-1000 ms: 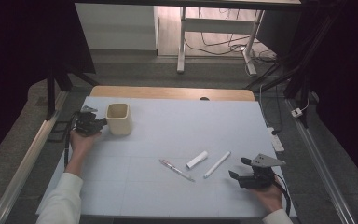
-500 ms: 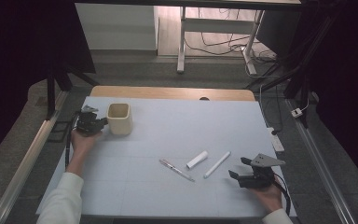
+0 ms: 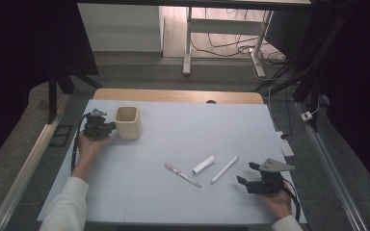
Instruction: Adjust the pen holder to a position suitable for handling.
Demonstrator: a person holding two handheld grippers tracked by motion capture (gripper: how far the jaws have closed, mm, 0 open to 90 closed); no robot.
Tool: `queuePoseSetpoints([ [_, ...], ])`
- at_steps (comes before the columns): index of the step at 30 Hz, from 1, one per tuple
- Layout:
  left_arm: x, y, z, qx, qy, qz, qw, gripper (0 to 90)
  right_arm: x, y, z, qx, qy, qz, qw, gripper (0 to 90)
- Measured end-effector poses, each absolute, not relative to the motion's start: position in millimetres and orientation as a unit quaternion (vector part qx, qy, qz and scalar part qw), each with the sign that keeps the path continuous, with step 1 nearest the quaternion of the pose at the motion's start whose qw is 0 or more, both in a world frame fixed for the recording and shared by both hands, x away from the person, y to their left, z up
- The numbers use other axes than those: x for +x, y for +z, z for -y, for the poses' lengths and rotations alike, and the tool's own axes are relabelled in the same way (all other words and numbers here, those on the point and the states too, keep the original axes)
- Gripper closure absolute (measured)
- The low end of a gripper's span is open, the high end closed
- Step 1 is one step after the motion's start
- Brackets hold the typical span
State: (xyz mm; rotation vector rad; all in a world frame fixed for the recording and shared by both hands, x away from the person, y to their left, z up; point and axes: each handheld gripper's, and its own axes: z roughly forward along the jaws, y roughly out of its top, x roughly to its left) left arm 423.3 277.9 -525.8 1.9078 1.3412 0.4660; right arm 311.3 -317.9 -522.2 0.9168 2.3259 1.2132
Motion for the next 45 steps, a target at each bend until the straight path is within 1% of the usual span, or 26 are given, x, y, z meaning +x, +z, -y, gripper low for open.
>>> queuePoseSetpoints([
  [13,425.2,-524.9,-266.6,0.750,0.173,-0.517,0.375,89.1,311.5,-522.0,318.1,0.325,0.427,-0.824,0.180,22.5],
  [45,434.9,-521.8,-222.3,0.772,0.162,-0.487,0.375,89.0,311.9,-523.2,317.6,0.325,0.424,-0.826,0.179,22.4],
])
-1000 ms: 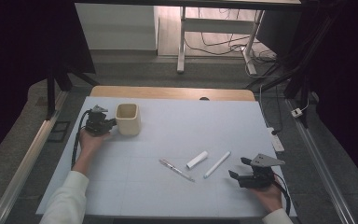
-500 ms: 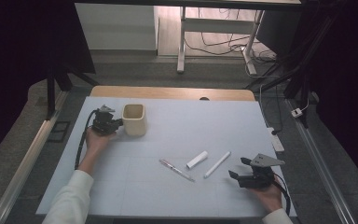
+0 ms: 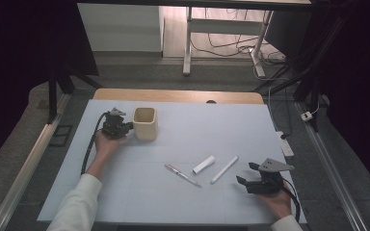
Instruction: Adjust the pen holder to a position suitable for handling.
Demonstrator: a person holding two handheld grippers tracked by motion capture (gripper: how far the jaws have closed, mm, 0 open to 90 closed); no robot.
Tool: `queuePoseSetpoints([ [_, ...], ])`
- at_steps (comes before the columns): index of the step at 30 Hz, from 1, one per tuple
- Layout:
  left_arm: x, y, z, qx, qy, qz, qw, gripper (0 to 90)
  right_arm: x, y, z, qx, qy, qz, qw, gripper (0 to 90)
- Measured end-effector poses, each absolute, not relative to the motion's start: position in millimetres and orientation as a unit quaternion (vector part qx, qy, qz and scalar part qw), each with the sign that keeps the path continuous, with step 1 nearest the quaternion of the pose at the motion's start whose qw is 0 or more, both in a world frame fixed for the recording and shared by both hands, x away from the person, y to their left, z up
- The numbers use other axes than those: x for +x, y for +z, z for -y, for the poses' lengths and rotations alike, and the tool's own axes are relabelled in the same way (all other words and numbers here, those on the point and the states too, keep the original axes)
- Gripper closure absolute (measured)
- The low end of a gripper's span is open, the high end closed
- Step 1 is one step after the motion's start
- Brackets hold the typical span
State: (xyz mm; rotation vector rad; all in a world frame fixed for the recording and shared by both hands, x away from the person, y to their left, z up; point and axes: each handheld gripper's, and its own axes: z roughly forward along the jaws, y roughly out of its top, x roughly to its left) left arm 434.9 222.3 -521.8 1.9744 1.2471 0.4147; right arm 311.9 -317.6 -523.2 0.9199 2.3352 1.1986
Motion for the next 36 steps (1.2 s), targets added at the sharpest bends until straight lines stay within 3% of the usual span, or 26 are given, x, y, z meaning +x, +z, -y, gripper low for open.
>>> queuePoseSetpoints([
  [36,440.9,-519.3,-173.3,0.799,0.146,-0.446,0.377,89.0,312.1,-523.5,317.4,0.325,0.425,-0.825,0.181,22.5],
])
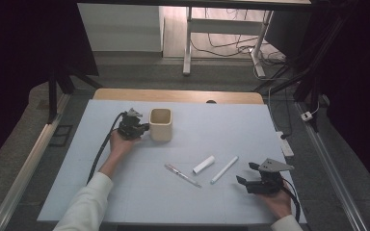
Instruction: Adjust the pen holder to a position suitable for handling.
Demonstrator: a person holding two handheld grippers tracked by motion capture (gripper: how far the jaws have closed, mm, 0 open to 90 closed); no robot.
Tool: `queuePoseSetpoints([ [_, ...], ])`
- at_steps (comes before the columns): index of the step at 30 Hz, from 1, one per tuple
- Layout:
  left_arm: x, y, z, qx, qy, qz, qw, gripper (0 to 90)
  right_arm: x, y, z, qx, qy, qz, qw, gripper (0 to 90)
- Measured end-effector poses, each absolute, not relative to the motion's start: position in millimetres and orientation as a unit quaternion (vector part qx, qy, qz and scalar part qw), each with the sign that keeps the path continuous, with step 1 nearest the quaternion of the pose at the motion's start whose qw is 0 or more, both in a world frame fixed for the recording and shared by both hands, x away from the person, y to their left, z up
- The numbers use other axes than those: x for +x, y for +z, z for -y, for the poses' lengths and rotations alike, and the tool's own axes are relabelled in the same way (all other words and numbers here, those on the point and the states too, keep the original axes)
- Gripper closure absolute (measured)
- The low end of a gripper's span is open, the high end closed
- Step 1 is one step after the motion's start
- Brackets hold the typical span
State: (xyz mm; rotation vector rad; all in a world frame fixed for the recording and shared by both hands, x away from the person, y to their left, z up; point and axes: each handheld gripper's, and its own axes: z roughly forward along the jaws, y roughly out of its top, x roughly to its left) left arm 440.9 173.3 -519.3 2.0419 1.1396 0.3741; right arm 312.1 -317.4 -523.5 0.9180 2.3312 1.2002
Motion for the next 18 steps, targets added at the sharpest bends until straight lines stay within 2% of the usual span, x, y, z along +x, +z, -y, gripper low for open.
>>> queuePoseSetpoints([
  [18,444.4,-518.8,-156.2,0.802,0.140,-0.438,0.381,89.0,311.3,-522.4,317.7,0.322,0.425,-0.827,0.180,22.5],
])
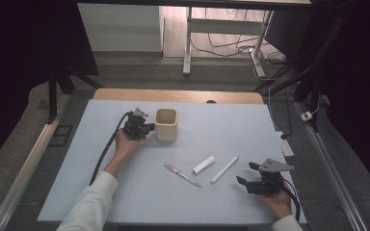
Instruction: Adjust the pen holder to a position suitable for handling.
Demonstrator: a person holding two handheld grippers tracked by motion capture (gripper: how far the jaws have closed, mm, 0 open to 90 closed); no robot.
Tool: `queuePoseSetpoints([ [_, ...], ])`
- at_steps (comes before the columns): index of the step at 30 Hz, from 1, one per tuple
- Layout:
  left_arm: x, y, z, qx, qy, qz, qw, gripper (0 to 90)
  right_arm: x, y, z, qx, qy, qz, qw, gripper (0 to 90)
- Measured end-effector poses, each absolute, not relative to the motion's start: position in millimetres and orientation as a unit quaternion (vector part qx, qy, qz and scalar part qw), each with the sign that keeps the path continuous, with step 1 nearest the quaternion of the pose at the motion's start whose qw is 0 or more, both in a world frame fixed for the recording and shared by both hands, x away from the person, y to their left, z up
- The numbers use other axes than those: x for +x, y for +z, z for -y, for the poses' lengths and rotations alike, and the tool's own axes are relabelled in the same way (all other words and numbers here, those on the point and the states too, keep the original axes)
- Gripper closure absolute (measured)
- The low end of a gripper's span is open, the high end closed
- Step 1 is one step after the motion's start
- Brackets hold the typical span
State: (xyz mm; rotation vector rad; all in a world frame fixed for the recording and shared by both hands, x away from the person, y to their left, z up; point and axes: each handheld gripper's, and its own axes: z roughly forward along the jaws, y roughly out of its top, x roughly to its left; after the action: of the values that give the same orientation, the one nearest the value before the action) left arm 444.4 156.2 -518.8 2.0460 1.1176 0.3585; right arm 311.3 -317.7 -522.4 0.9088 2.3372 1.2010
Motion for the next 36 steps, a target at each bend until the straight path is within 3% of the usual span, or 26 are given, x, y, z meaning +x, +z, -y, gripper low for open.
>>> queuePoseSetpoints([
  [36,447.1,-519.3,-109.4,0.816,0.128,-0.400,0.397,89.0,311.7,-523.3,317.6,0.321,0.421,-0.829,0.180,22.5],
])
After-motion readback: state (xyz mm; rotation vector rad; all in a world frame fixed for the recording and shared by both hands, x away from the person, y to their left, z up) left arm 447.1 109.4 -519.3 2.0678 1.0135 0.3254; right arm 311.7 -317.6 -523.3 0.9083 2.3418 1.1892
